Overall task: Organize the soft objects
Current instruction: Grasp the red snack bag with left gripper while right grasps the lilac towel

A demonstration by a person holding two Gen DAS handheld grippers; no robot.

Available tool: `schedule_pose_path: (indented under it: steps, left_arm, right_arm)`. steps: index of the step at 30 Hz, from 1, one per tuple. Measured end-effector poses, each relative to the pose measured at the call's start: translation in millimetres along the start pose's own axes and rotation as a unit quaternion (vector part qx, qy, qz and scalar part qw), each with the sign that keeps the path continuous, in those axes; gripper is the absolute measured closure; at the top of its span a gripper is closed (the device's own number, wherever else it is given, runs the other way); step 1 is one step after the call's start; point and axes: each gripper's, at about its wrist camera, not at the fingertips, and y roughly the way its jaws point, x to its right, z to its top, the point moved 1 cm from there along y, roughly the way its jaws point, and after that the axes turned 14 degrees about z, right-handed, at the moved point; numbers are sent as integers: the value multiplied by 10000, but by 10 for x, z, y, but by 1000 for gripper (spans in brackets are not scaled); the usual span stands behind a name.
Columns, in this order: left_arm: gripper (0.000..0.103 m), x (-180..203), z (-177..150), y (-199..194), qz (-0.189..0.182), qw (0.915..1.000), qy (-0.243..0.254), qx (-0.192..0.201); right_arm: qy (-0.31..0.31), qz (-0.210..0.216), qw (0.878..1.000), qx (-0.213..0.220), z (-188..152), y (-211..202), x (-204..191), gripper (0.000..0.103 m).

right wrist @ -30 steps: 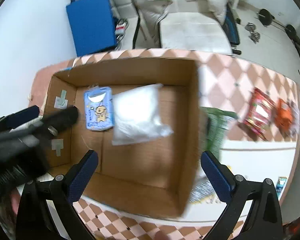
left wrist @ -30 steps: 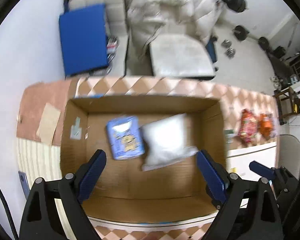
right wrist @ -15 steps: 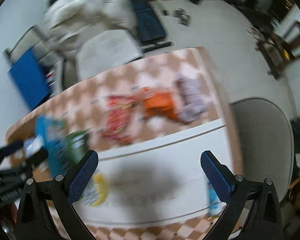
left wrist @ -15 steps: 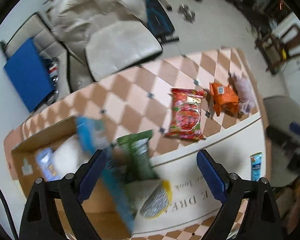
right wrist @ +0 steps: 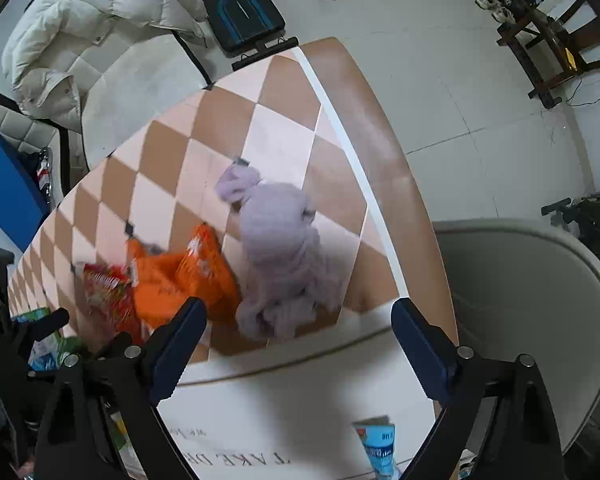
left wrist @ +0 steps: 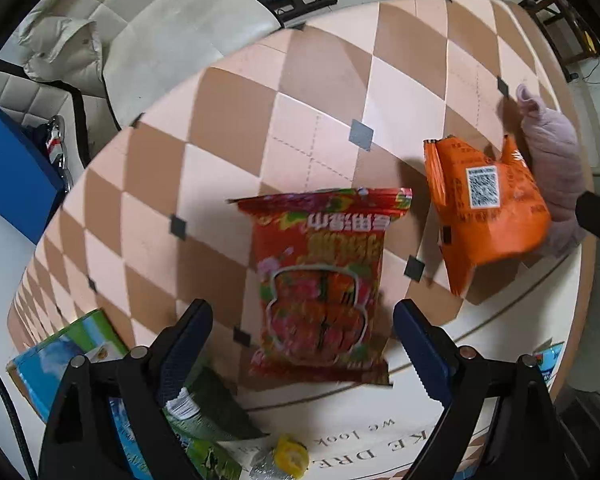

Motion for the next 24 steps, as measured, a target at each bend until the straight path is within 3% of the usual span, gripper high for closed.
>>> schedule_pose_path:
  steps: [3,4,6,8,9,11,14,18,24]
  left_arm:
    - [11,73,27,91,-48,9999,-20,-89]
    - [16,87,25,123,-54,9999,-26,-105]
    - [41,95,21,204,-54,9997,-32,-219]
    - [54,50,11,223,-252,9991,-199,-261]
    - [56,22,-2,221,-294,9989,-269,-258]
    - [60,-22,-38,211,-326,9986,-361,-218]
    - [60,-111,-157,176,-234,9984,-515,-81]
    - [61,-286,-411,37,-468,9952,-856,112]
    - [61,-789,-1029,-423,-849,9861,-1275,647]
  right_arm:
    - [23,-39,9999,-108,115,135,48,10]
    - [32,-38,9999,-159,145,189,66,11]
    - [48,-37,9997,-232,185,268,87,13]
    - [70,-45,9995,-298,215,354,113,22]
    - [82,-35,9994,-329,224,390,119,25]
    - [133,15,9990,-419,224,469,149,46]
    - [213,131,9987,-455,181,519,201,63]
    - [143,39,9996,-229,44,353,136,68]
    - [-320,288,9989,168,-434,-170,-272,68]
